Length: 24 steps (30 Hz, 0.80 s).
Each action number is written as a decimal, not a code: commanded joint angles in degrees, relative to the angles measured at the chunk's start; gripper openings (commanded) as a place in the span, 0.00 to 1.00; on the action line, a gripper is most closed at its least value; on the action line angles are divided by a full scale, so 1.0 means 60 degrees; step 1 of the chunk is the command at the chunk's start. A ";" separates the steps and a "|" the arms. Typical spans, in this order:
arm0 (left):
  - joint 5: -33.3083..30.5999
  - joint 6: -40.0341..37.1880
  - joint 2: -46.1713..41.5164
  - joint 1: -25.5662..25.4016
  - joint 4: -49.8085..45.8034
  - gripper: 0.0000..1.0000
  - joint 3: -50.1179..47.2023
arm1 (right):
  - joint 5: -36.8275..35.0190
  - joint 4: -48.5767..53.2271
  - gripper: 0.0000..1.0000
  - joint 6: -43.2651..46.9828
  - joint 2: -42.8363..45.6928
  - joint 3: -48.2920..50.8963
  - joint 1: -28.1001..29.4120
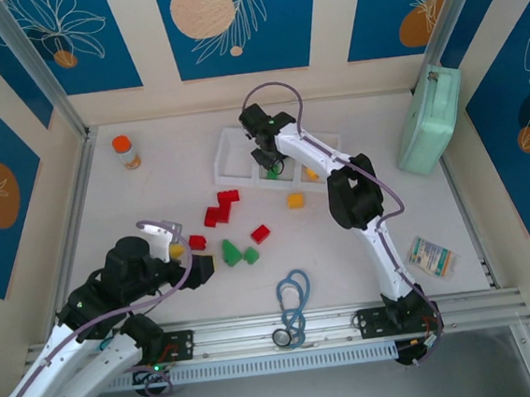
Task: Sort the legos into containers by color
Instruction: Place the lego in the container.
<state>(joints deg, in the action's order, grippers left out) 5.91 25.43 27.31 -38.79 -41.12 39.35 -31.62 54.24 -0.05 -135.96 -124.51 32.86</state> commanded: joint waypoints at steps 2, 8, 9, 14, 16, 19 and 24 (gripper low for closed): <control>-0.0107 -0.0041 -0.0055 -0.0107 0.0074 0.99 -0.0018 | -0.0672 0.0331 0.40 0.0375 -0.0211 -0.0260 0.0024; -0.0119 -0.0033 -0.0018 -0.0100 0.0060 0.99 -0.0009 | -0.1022 0.0545 0.73 0.0189 0.0162 -0.0304 0.0274; -0.0132 -0.0041 -0.0027 -0.0111 0.0061 0.99 -0.0011 | -0.1064 0.0629 0.77 0.0163 0.0229 -0.0374 0.0331; -0.0121 -0.0032 -0.0056 -0.0100 0.0068 0.99 -0.0026 | -0.1426 0.1159 0.87 -0.0064 0.0699 -0.0636 0.0583; -0.0121 -0.0034 -0.0040 -0.0102 0.0072 0.99 -0.0018 | -0.1497 0.1324 0.90 -0.0315 0.0989 -0.0562 0.0652; -0.0106 -0.0034 -0.0018 -0.0103 0.0083 0.99 -0.0018 | -0.1442 0.1661 0.94 -0.1063 0.1486 -0.0428 0.0705; -0.0119 -0.0029 -0.0011 -0.0109 0.0073 0.99 -0.0026 | -0.1042 0.2309 0.95 -0.3357 0.2601 0.0347 0.0641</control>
<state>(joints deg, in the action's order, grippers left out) 5.89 25.43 27.33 -38.81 -41.12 39.35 -39.00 63.61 -9.98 -125.67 -124.97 37.36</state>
